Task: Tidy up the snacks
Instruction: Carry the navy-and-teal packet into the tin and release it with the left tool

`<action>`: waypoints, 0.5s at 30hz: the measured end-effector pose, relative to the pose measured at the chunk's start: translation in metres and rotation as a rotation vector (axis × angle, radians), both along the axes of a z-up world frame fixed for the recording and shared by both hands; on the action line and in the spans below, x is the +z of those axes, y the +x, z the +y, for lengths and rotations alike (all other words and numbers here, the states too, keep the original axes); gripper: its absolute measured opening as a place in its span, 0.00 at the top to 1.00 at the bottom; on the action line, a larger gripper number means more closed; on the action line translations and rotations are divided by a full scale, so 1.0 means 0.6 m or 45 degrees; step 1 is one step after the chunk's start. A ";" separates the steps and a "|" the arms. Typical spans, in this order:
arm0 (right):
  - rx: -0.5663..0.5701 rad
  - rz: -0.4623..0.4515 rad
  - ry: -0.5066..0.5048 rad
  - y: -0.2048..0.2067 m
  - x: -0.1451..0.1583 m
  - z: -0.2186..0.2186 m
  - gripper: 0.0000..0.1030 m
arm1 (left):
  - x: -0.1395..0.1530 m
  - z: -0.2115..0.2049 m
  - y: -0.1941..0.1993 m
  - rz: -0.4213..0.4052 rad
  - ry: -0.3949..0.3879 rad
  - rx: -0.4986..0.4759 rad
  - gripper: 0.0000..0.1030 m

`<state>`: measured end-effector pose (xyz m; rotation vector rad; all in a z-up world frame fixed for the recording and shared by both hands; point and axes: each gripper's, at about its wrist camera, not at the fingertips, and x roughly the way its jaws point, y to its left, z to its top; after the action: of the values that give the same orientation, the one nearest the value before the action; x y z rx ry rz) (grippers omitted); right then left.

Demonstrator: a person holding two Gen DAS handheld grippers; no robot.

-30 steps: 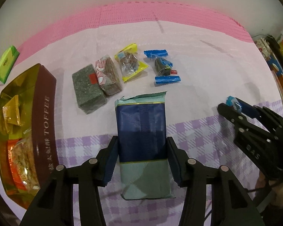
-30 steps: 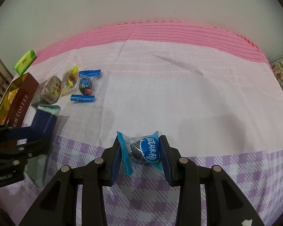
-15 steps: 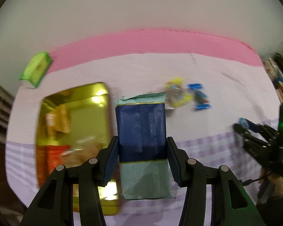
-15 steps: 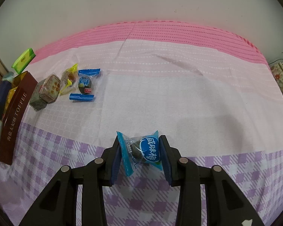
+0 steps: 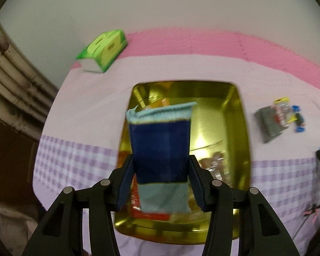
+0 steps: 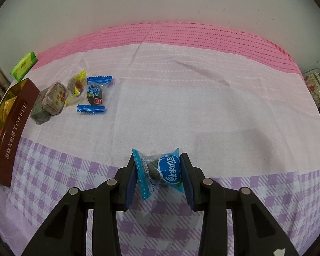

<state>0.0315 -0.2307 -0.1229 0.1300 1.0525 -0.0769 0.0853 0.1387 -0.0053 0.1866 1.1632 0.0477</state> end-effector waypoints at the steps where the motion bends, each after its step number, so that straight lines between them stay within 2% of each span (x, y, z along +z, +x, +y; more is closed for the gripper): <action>1: 0.001 0.003 -0.003 0.001 0.000 0.001 0.65 | -0.005 0.008 0.001 0.007 0.007 0.003 0.51; 15: -0.023 0.031 -0.032 0.005 0.001 0.009 0.65 | -0.060 0.031 -0.002 0.100 0.048 -0.023 0.51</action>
<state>0.0344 -0.2252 -0.1221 0.1159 1.0745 -0.1087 0.0838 0.1571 -0.0410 0.2338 1.2398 0.0469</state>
